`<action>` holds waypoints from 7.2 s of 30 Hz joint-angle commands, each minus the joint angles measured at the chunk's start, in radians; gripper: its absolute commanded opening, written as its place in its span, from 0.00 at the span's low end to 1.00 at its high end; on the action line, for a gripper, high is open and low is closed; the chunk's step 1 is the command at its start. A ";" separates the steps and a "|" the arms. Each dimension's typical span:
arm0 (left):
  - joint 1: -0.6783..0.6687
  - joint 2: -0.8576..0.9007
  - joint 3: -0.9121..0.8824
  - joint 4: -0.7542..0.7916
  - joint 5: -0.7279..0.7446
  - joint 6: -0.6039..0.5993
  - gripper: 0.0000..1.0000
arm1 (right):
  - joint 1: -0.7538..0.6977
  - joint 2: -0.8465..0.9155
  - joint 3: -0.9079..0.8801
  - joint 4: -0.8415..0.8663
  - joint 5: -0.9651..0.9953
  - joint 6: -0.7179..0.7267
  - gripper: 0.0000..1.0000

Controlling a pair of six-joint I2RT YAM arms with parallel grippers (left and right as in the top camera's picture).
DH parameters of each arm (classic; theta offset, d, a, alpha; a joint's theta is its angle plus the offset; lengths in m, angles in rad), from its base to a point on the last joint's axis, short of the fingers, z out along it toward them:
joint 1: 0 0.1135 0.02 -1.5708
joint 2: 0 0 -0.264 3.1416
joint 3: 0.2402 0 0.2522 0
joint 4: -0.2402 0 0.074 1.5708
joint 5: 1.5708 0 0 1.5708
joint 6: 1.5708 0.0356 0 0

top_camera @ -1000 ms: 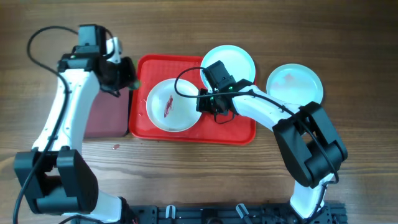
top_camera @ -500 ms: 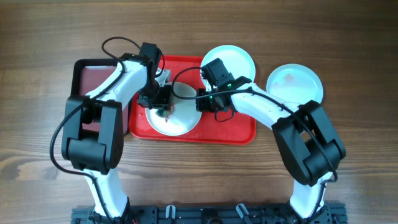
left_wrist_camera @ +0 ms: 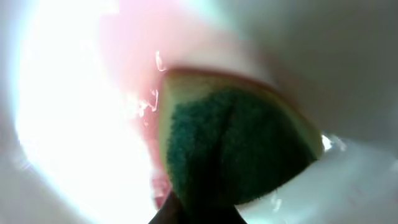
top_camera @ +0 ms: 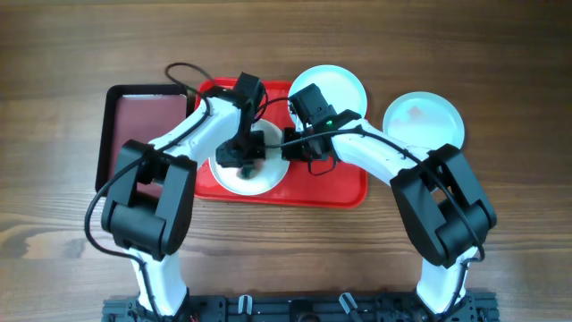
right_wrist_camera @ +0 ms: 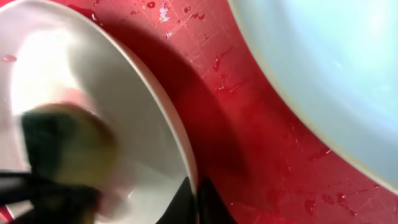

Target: Clean dirty plates on tray and stack at the side

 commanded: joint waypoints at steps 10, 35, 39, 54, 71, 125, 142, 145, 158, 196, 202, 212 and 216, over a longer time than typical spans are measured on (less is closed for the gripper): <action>-0.004 0.070 -0.165 0.123 -0.389 -0.333 0.04 | 0.002 0.012 0.022 0.004 -0.003 -0.002 0.04; 0.011 0.070 -0.165 0.254 -0.084 -0.128 0.04 | 0.002 0.012 0.022 0.000 0.000 -0.002 0.04; 0.010 0.070 -0.165 0.034 -0.265 -0.257 0.04 | 0.002 0.012 0.022 0.000 0.000 -0.002 0.04; 0.023 0.070 -0.165 0.153 -0.267 0.233 0.04 | 0.002 0.012 0.022 -0.004 0.000 -0.002 0.04; 0.075 0.070 -0.164 0.437 0.284 0.298 0.04 | 0.002 0.012 0.022 -0.003 0.004 -0.003 0.04; 0.089 0.069 -0.164 0.151 -0.513 -0.074 0.04 | 0.002 0.012 0.022 -0.003 0.003 -0.010 0.04; 0.053 0.069 -0.164 0.029 0.245 0.409 0.04 | 0.002 0.012 0.022 0.000 0.004 -0.009 0.04; 0.053 0.069 -0.164 0.036 0.287 0.428 0.04 | 0.002 0.012 0.022 0.003 -0.007 -0.023 0.04; 0.114 0.069 -0.164 0.056 0.285 0.353 0.04 | 0.014 0.016 0.017 0.103 -0.176 -0.129 0.36; 0.010 0.066 -0.093 -0.093 0.002 -0.047 0.04 | -0.063 0.105 0.010 0.068 -0.111 0.128 0.04; 0.007 0.066 -0.093 0.094 0.320 0.096 0.04 | -0.062 0.105 0.010 0.067 -0.115 0.126 0.04; 0.008 0.066 -0.093 0.394 0.008 0.078 0.04 | -0.062 0.105 0.010 0.068 -0.119 0.121 0.04; 0.012 0.066 -0.093 0.418 -0.284 -0.031 0.04 | -0.062 0.105 0.010 0.063 -0.119 0.117 0.04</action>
